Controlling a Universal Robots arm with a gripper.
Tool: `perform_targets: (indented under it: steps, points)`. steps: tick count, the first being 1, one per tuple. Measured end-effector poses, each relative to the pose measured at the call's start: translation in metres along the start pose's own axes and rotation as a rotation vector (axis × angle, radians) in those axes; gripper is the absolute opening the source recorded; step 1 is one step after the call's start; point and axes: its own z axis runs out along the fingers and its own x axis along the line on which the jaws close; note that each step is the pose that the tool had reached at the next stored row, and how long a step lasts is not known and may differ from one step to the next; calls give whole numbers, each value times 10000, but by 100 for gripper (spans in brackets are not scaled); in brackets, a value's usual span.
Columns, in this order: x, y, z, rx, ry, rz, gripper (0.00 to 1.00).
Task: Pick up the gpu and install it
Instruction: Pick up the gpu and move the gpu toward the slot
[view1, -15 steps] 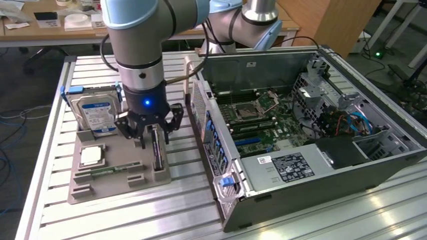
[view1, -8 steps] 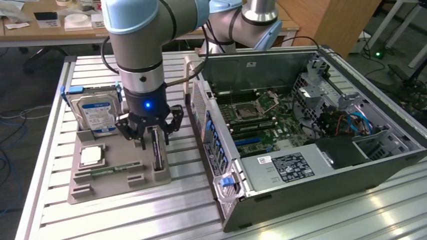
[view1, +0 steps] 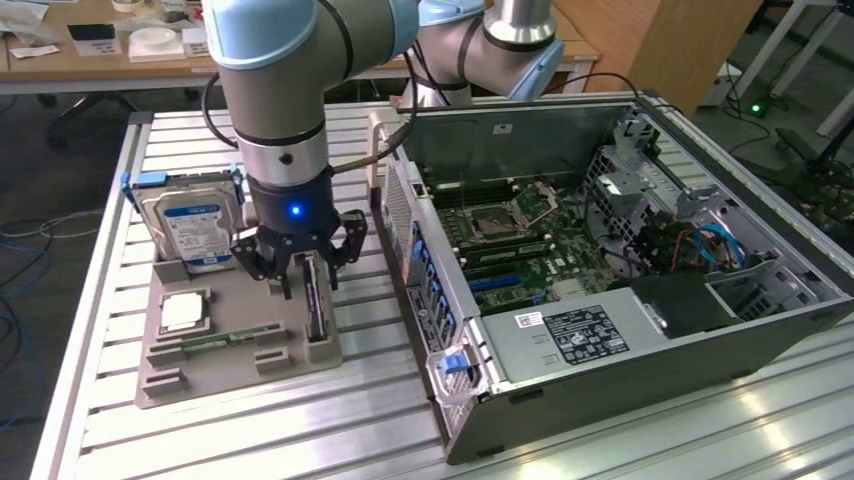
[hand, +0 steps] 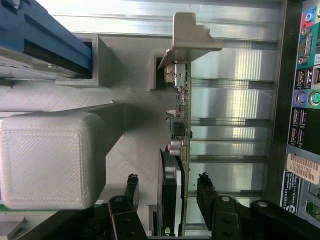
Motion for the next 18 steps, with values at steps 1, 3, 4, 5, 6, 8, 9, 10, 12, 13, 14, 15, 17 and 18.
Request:
perform_targets:
  steps: [1, 3, 4, 5, 6, 8, 9, 10, 12, 13, 14, 15, 17, 18]
  points:
    - [0, 0, 0, 0, -1, 0, 59]
    - [-1, 1, 8, -3, -3, 0, 59]
    - [-2, 1, 14, -2, -2, 0, 59]
    - [-4, 1, 25, 0, -1, 0, 59]
    - [-5, 2, 38, 0, -1, 0, 59]
    - [-7, 5, 58, -1, -1, 1, 59]
    - [-9, 12, 62, 2, 1, 1, 59]
    - [-10, 22, 68, 0, -1, 0, 59]
    - [-9, 23, 75, 1, 1, 4, 59]
    - [-9, 22, 78, 3, 3, 28, 59]
    - [-8, 22, 82, 3, 4, 86, 59]
    - [-9, 22, 85, 6, 10, 212, 59]
    - [-8, 22, 86, 13, 21, 375, 59]
    - [-8, 22, 87, 13, 22, 380, 59]
